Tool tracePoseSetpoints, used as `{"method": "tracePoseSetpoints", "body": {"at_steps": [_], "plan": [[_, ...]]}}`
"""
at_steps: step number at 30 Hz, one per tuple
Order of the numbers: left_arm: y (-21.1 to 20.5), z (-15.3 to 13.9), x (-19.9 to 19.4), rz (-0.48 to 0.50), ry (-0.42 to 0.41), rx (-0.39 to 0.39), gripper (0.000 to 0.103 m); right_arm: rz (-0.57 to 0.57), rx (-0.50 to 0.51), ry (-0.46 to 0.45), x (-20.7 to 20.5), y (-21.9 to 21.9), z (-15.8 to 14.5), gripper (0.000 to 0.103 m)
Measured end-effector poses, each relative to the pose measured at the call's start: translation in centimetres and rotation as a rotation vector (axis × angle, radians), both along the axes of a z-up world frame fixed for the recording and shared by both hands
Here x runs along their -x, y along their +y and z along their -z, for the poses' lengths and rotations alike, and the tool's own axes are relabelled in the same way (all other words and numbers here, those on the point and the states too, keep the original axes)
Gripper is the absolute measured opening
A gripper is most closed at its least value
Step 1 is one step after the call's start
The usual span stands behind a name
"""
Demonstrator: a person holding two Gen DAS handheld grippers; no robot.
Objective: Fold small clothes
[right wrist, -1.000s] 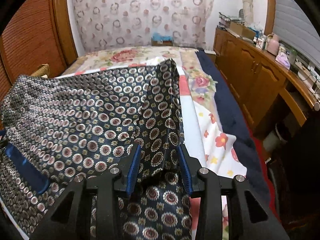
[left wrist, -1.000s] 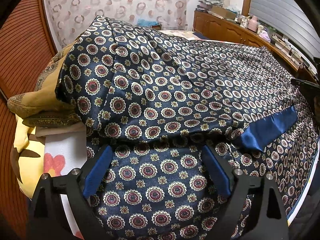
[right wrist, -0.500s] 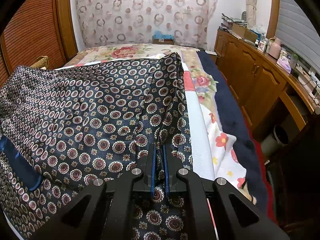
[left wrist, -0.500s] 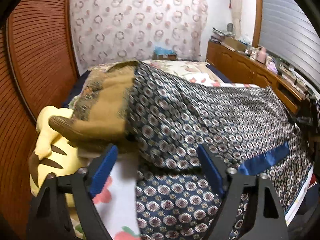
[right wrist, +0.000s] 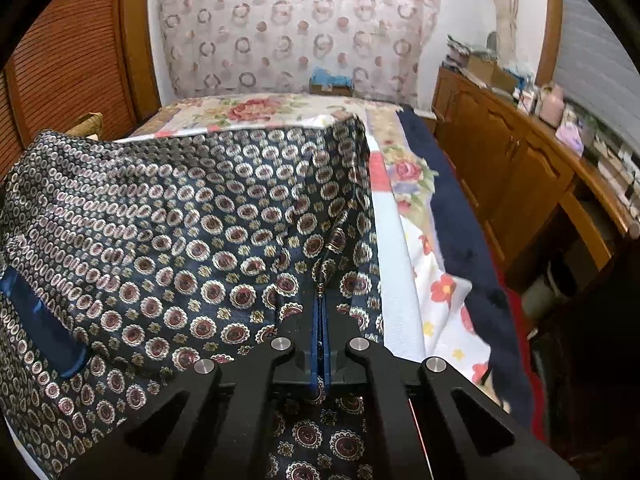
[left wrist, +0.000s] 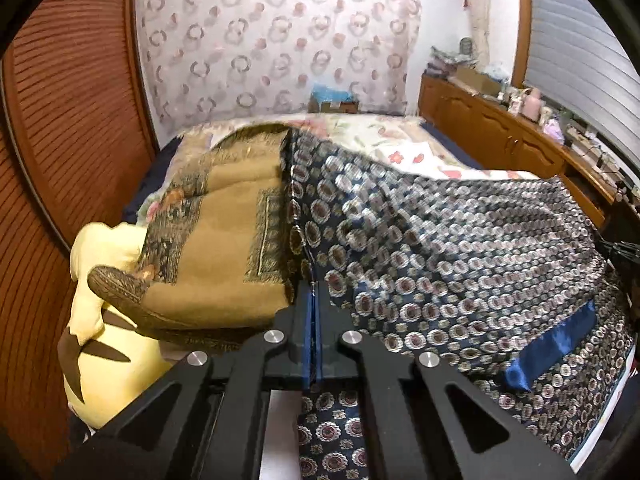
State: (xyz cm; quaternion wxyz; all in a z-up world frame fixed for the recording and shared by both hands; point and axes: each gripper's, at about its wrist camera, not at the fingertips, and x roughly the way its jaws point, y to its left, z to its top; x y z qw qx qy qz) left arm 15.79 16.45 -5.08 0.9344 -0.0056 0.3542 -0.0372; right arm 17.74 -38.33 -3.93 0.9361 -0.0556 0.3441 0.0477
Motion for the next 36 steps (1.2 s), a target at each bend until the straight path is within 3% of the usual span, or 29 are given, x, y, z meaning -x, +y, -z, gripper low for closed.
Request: {"method": "tracePoseSetpoints", "body": {"at_steps": [4,9,17,23,33,36], "plan": [[0.0,-2.2,2.2,0.015,-0.062,0.055,0.001,-0.03,-0.044,-0.057,1.3,-0.2,-2.1,0.001],[0.1,-3.6,4.4,0.034,-0.082,0.083,0.001,-0.061,-0.068,-0.106,3.2,-0.8,-4.3,0.001],[0.1,-0.8,9.7,0.04,-0.022,0.145,0.001,-0.074,-0.101,-0.098,7.3,-3.4,-4.2,0.001],[-0.2,1.6,12.5,0.006,0.031,0.114,0.001,-0.054,-0.07,-0.079,10.0,-4.7,-3.2,0.001],[-0.4,1.9,12.6,-0.032,0.023,0.092,0.002,-0.046,-0.069,-0.054,8.1,-3.6,-3.1,0.001],[-0.9,1.8,12.8,-0.03,0.017,0.058,0.014,-0.047,-0.061,-0.071,8.7,-3.4,-3.3,0.002]]}}
